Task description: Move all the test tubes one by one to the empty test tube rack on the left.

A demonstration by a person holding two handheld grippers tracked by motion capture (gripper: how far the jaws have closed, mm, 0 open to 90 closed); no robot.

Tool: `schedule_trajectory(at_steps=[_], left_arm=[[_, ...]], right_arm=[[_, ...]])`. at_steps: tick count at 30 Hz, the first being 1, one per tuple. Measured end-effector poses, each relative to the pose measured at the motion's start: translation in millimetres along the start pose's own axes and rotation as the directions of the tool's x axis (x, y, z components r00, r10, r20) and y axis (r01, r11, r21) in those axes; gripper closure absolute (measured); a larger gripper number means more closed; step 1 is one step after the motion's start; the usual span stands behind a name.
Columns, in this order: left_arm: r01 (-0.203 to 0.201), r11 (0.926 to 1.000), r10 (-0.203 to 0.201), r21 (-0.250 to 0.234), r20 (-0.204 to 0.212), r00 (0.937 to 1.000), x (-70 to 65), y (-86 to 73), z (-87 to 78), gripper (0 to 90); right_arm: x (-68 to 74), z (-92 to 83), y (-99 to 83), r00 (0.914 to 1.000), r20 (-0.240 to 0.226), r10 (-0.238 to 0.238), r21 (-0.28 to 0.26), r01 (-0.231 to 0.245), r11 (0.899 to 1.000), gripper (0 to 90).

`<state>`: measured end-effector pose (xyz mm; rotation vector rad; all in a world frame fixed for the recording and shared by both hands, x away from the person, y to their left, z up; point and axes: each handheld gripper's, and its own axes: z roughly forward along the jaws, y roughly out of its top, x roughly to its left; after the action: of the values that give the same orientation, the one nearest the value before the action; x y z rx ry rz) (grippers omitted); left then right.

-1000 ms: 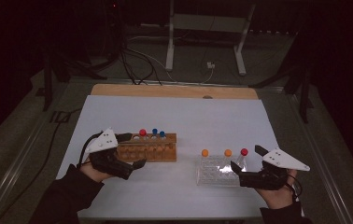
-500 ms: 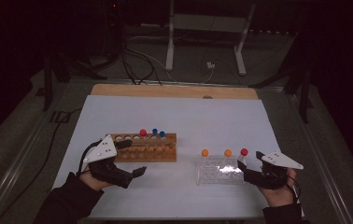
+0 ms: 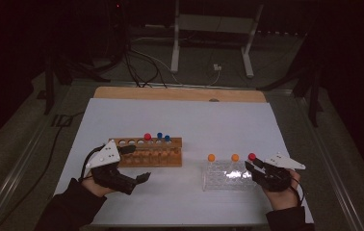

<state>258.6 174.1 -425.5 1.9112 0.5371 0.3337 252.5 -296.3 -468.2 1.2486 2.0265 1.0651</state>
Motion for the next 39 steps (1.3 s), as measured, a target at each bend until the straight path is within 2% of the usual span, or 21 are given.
schedule_trajectory(at_steps=[6, 10, 15, 31, 34, 39], left_arm=[[0.006, 1.0, -0.006, -0.004, -0.001, 1.0, 1.0, -0.1, -0.9, 1.7], [0.008, 0.9999, -0.008, -0.006, 0.003, 1.0, 1.3, 0.1, -1.1, 1.7], [0.007, 1.0, -0.007, -0.005, 0.005, 1.0, 1.3, 0.4, -1.2, 1.7], [0.008, 1.0, -0.008, -0.003, 0.006, 0.9999, 1.5, 1.9, -2.8, 1.7], [0.01, 0.9999, -0.01, -0.003, 0.012, 0.9999, 1.1, 2.6, -2.9, 1.7], [0.004, 1.0, -0.004, -0.002, 0.017, 0.9998, -0.9, 4.5, -1.8, 1.7]], right_arm=[[0.5, 4.1, 0.5, 1.0, 0.006, 0.001, 0.023, -0.001, 1.0, 73.3], [1.1, 4.3, 1.6, 1.0, -0.001, -0.003, 0.029, 0.003, 1.0, 74.3], [1.2, -1.2, 5.2, 1.0, 0.001, -0.004, 0.007, 0.004, 1.0, 74.7], [13.2, -33.9, 29.3, 0.9974, 0.045, -0.056, -0.077, 0.06, 0.995, 74.9], [17.6, -41.7, 34.2, 0.997, 0.044, -0.063, -0.095, 0.067, 0.993, 74.9], [28.5, -50.5, 40.9, 0.9974, -0.008, -0.071, -0.109, 0.07, 0.992, 75.0]])
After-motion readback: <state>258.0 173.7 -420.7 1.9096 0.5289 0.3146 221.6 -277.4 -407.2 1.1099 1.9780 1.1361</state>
